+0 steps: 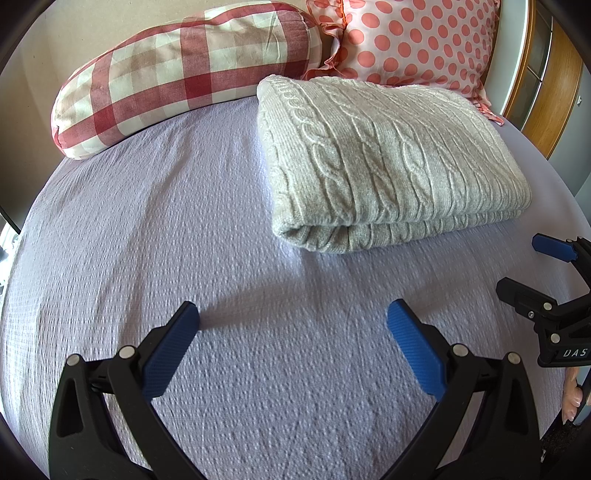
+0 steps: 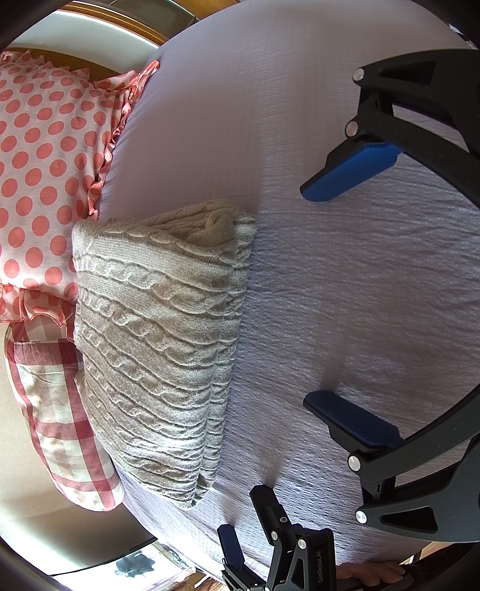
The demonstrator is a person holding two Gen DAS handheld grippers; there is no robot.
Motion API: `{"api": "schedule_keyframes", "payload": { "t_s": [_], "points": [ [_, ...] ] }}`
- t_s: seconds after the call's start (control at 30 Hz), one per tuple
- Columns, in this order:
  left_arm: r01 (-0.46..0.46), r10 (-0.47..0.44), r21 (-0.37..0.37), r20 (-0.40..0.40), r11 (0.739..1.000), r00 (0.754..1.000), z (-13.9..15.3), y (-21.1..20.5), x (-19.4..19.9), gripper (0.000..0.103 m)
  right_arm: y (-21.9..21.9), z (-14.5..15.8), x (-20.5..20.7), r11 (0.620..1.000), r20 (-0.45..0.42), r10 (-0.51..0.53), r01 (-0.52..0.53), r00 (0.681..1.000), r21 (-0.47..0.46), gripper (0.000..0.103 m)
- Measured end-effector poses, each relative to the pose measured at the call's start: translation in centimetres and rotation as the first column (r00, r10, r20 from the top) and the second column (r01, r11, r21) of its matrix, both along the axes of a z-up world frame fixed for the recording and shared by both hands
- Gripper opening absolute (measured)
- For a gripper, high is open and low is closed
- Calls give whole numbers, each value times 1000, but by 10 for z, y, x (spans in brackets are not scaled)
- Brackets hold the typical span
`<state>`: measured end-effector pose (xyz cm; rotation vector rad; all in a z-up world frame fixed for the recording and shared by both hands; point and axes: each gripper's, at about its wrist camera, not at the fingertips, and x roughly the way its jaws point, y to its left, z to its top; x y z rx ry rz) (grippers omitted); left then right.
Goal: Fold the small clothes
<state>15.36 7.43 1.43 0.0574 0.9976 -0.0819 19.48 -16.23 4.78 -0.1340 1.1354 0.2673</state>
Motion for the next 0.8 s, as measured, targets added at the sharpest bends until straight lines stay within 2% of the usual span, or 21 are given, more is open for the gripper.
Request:
{"api": "schedule_keyframes", "payload": {
  "t_s": [0.8],
  "points": [
    [6,-6,-3,-11,1000,1000,1,-1,3,101,0,0,0,1000,0,0,0,1000,0,102]
  ]
}}
